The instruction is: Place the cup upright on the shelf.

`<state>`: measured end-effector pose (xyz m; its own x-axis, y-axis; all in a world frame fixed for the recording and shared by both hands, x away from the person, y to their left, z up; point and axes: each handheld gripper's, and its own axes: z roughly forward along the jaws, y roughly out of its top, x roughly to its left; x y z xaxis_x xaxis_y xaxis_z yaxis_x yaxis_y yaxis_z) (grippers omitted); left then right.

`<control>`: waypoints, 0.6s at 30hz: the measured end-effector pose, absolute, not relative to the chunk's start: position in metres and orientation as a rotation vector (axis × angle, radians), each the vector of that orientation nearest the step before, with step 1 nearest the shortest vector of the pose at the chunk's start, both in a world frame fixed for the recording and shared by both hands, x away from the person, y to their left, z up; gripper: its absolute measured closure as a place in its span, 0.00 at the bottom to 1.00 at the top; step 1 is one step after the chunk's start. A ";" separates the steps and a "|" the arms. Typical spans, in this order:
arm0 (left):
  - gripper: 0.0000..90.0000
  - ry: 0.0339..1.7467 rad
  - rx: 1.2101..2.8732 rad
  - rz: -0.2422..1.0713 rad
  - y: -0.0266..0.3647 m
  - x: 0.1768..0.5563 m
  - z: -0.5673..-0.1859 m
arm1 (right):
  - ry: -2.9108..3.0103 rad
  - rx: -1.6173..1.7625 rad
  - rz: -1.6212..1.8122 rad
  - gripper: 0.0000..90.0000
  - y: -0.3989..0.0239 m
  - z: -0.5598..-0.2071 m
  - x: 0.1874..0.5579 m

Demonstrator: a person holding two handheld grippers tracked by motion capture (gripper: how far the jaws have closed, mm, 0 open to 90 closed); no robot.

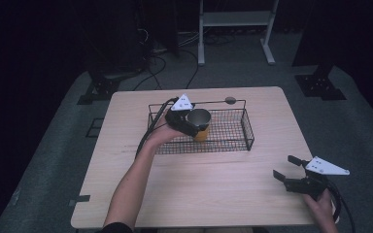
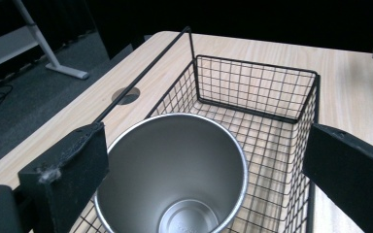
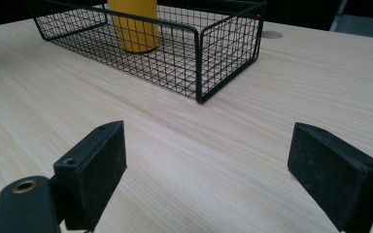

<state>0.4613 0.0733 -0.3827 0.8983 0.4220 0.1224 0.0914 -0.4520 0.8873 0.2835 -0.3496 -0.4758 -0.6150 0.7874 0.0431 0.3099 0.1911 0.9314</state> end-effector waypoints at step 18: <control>0.02 0.355 1.972 0.389 0.077 0.446 -0.373 | 2.017 1.033 1.423 0.14 -0.350 -0.476 0.284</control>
<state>0.4456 0.0767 -0.3733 0.9032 0.4142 0.1126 0.0745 -0.4095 0.9093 0.2836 -0.3505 -0.4756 -0.6116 0.7896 0.0501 0.3121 0.1827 0.9323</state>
